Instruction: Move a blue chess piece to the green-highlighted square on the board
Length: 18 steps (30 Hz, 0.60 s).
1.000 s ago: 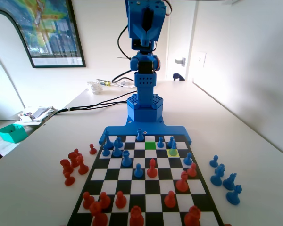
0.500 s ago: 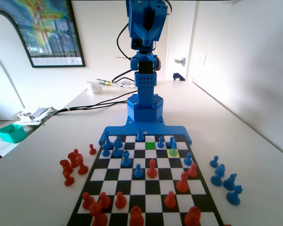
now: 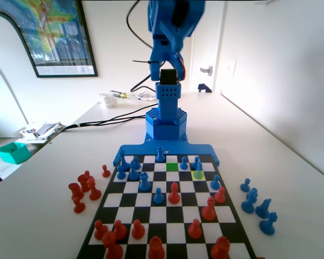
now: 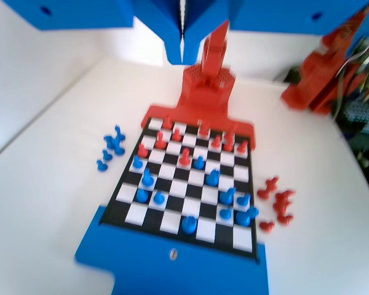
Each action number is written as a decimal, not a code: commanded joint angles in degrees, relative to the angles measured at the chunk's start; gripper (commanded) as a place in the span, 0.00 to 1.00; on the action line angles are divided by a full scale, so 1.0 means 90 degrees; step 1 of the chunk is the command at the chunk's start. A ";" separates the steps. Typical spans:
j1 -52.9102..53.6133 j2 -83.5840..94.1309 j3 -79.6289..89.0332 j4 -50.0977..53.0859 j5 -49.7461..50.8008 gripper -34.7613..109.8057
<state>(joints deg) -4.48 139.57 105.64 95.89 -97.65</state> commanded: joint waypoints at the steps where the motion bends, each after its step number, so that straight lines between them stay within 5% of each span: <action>1: -0.0215 -0.1084 -0.0625 -0.0010 0.0205 0.25; 18: -0.0967 -0.4658 -0.0986 -0.0674 0.1387 0.26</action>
<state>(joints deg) -11.25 101.16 99.84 90.62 -86.84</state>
